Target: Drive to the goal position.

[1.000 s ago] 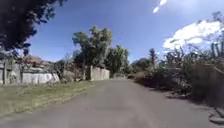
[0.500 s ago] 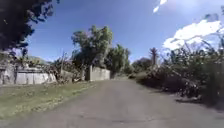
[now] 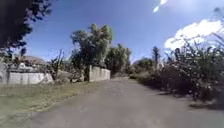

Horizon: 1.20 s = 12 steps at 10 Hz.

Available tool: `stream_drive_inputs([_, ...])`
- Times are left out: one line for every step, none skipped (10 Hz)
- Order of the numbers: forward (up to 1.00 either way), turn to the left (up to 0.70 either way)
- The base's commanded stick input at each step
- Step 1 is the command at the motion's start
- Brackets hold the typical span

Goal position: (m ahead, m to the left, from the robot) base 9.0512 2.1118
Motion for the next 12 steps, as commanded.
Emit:
stream_drive_inputs([1.0,0.0])
stream_drive_inputs([1.0,0.0])
stream_drive_inputs([1.0,0.0])
stream_drive_inputs([1.0,0.0])
stream_drive_inputs([1.0,-0.14])
stream_drive_inputs([1.0,-0.28])
stream_drive_inputs([1.0,0.0])
stream_drive_inputs([1.0,0.0])
stream_drive_inputs([1.0,0.0])
stream_drive_inputs([1.0,-0.03])
stream_drive_inputs([1.0,-0.14])
stream_drive_inputs([1.0,-0.25])
